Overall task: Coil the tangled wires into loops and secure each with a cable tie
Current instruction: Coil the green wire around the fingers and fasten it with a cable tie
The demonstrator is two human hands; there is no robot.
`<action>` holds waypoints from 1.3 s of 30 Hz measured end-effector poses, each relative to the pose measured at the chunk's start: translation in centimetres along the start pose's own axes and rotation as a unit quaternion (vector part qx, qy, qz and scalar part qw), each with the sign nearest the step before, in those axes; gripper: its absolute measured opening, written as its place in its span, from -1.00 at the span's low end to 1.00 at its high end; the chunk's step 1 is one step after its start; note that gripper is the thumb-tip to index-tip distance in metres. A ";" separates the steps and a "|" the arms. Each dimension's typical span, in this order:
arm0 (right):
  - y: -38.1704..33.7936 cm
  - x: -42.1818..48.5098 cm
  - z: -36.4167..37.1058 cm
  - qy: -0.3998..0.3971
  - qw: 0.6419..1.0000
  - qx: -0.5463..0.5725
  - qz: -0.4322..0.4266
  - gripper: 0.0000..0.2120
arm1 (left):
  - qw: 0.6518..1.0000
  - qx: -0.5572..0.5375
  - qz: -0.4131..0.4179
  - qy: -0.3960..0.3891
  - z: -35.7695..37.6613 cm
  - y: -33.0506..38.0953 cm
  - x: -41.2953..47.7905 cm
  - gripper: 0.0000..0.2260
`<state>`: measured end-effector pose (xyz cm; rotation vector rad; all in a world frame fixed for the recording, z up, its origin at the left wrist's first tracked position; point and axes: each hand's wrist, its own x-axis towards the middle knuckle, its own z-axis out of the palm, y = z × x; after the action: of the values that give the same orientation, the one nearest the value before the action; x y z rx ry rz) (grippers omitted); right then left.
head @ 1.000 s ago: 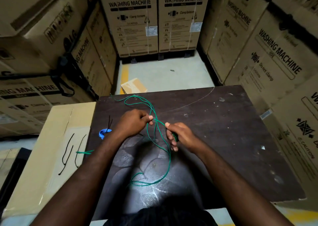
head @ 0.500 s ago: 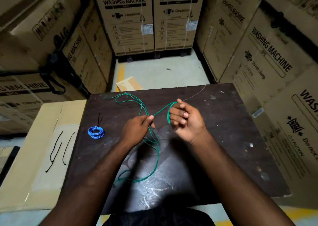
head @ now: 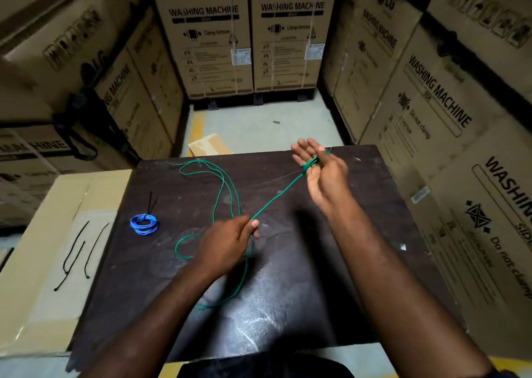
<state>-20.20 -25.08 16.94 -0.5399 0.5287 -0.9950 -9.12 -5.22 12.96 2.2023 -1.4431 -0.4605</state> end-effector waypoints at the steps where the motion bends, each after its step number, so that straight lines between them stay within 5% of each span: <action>1: 0.4 0.0 0.0 0.018 0.999 -0.036 -0.010 -0.77 | 1.000 0.003 0.006 0.011 -0.1 0.2 -0.1 -0.73; 15: 4.1 -0.6 -1.1 0.006 0.946 -0.324 0.000 -0.72 | 0.991 -0.095 0.057 0.069 -3.6 3.0 -0.1 -0.80; 23: 5.8 -2.3 -2.6 -0.137 0.829 -0.530 0.112 -0.84 | 0.994 0.001 0.052 0.101 -5.7 3.3 2.4 -0.75; 29: 3.7 -5.2 -1.6 -0.245 0.818 -0.452 0.257 -0.39 | 0.994 0.024 -0.034 0.105 -4.2 0.7 5.7 -0.84; 33: 2.8 -6.1 -2.1 -0.220 0.885 -0.295 0.286 -0.61 | 0.993 -0.047 -0.069 0.083 -2.4 -1.3 6.4 -0.80; 39: 1.0 -6.7 -1.7 -0.253 0.899 -0.110 0.341 -0.72 | 0.990 -0.066 -0.051 0.115 0.0 -3.8 5.6 -0.78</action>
<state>-23.64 -19.04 16.21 -0.7175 0.3174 -0.1054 -3.97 -9.05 10.74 2.1503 -1.1510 -0.3142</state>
